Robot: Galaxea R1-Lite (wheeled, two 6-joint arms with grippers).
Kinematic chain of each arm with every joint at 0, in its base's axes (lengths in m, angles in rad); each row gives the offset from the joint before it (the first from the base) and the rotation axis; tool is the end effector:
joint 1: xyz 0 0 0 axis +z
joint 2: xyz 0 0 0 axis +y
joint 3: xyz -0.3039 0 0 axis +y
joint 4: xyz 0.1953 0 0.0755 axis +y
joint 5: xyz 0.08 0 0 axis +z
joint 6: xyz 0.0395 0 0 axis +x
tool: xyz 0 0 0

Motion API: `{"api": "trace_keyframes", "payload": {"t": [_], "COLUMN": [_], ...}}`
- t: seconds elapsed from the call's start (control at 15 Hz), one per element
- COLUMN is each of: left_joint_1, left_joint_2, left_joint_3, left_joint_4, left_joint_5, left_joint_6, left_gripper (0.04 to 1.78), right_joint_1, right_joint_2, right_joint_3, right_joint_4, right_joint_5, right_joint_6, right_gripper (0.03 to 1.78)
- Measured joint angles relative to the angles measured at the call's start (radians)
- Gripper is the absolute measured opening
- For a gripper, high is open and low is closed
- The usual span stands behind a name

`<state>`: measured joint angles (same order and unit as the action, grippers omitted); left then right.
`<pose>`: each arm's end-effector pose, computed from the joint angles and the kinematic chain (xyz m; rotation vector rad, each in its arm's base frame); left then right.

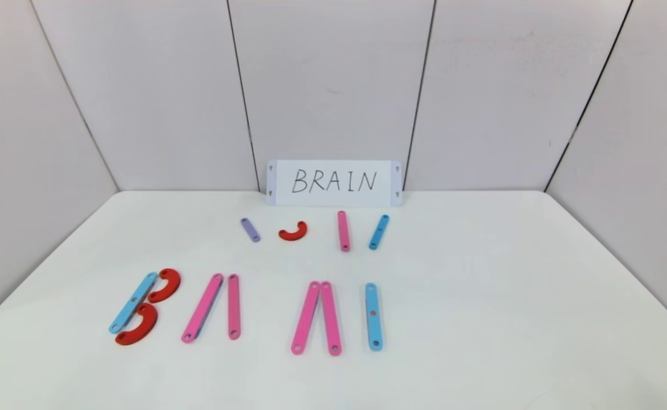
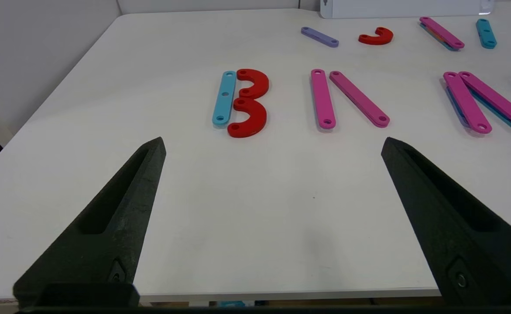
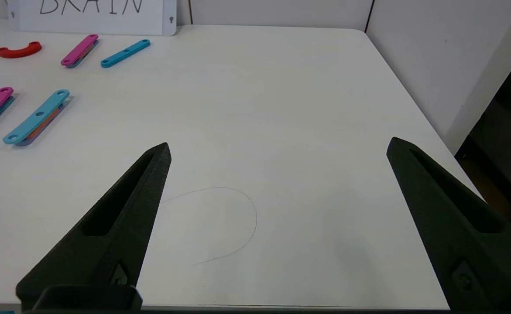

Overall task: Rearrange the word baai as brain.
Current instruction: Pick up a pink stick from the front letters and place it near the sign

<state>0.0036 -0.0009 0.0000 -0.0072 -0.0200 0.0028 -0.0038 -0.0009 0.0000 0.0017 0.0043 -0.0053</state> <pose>0.0108 -0.0008 0.0764 0.0029 -0.0081 -0.0164 0.0108 0.0001 0.0753 -0.0053 0.0008 0.0005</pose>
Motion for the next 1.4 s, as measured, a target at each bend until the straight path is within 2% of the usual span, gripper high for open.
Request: {"api": "trace_keyframes", "payload": {"t": [0.4, 0.6, 0.8, 1.0, 1.4], "left_joint_1": [0.000, -0.001, -0.001, 0.000, 0.001], "left_joint_2": [0.000, 0.004, 0.057, 0.178, 0.535], "left_joint_3": [-0.002, -0.050, -0.160, -0.290, -0.624], "left_joint_4": [0.014, 0.026, 0.056, 0.062, 0.096], "left_joint_5": [-0.001, -0.007, -0.009, -0.011, -0.009], "left_joint_6": [0.025, 0.028, 0.028, 0.028, 0.029], "left_gripper": [1.74, 1.74, 1.74, 1.74, 1.74], "right_joint_1": [-0.001, 0.000, 0.001, 0.003, 0.005], "right_joint_2": [0.000, 0.001, 0.043, 0.156, 0.535], "right_joint_3": [-0.005, -0.073, -0.179, -0.300, -0.608], "right_joint_4": [-0.006, 0.019, 0.028, 0.029, 0.028], "right_joint_5": [-0.003, -0.001, 0.004, 0.009, 0.018], "right_joint_6": [-0.008, -0.004, -0.006, -0.006, -0.004], "right_gripper": [1.73, 1.73, 1.73, 1.73, 1.73]}}
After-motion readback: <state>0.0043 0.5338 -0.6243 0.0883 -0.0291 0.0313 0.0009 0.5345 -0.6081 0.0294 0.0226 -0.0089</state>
